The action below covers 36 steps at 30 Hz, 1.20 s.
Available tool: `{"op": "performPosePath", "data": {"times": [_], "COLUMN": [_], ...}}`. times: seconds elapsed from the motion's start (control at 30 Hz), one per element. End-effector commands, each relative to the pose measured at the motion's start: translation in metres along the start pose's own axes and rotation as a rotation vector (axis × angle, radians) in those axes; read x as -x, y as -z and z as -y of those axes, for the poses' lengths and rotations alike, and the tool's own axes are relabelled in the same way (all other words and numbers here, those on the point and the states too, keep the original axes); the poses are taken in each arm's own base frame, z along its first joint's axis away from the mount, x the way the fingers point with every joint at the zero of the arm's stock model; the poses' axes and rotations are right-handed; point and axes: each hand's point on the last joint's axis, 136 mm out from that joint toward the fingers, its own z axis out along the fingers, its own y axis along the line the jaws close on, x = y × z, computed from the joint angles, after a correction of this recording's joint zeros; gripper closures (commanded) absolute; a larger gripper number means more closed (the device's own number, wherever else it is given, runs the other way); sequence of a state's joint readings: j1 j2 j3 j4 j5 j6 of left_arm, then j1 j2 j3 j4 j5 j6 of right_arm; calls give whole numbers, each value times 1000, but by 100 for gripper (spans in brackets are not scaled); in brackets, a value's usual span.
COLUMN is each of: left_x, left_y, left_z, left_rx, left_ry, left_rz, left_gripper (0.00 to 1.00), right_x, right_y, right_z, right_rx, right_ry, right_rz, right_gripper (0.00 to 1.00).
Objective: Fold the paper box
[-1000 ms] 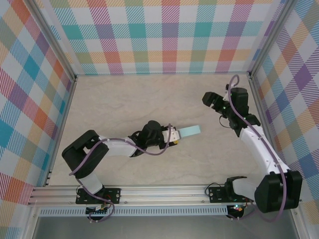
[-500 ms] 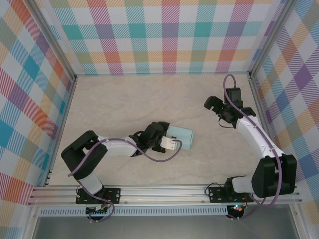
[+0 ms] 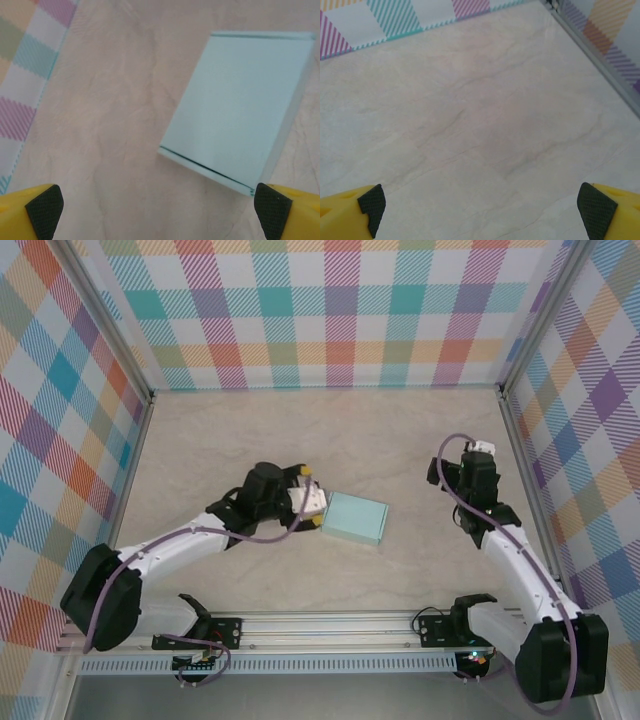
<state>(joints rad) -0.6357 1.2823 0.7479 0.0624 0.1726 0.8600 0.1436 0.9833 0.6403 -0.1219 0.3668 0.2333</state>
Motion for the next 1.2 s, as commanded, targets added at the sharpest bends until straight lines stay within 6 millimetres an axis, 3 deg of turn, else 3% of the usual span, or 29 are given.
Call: {"op": "performPosePath", "data": {"times": [0.0, 0.07, 0.17, 0.23, 0.37, 0.47, 0.6, 0.67, 0.73, 0.87, 0.93, 0.97, 1.17], "left_x": [-8, -43, -114, -141, -170, -189, -215, -229, -244, -247, -248, -248, -248], "left_y": [25, 39, 67, 78, 75, 54, 38, 41, 51, 51, 50, 50, 50], "left_z": [-63, -97, -123, -121, -119, -116, -111, -115, -115, -114, -113, -113, -113], "left_rx": [194, 369, 625, 688, 735, 679, 678, 693, 733, 753, 751, 747, 748], "left_ry": [353, 543, 828, 904, 891, 943, 944, 1013, 1071, 1068, 1070, 1070, 1071], "left_rz": [31, -20, -121, -119, -162, -158, -189, -155, -103, -75, -82, -87, -86], "left_gripper": [0, 0, 0, 0, 0, 0, 0, 0, 0, 0, 0, 0, 0], "right_x": [18, 8, -8, -15, -38, -42, -31, -38, -41, -50, -56, -51, -52], "right_y": [1, -2, -6, -9, -29, -46, -67, -83, -86, -87, -92, -92, -97], "right_z": [-6, -11, -24, -24, -20, -27, -30, -26, -28, -31, -30, -31, -25], "right_rx": [40, 81, 171, 184, 156, 172, 146, 120, 138, 246, 239, 242, 222], "right_ry": [122, 135, 148, 123, 177, 200, 227, 215, 216, 197, 196, 200, 169], "right_rz": [179, 194, 205, 232, 213, 208, 240, 198, 172, 227, 136, 194, 130], "right_gripper": [0, 0, 0, 0, 0, 0, 0, 0, 0, 0, 0, 0, 0]}}
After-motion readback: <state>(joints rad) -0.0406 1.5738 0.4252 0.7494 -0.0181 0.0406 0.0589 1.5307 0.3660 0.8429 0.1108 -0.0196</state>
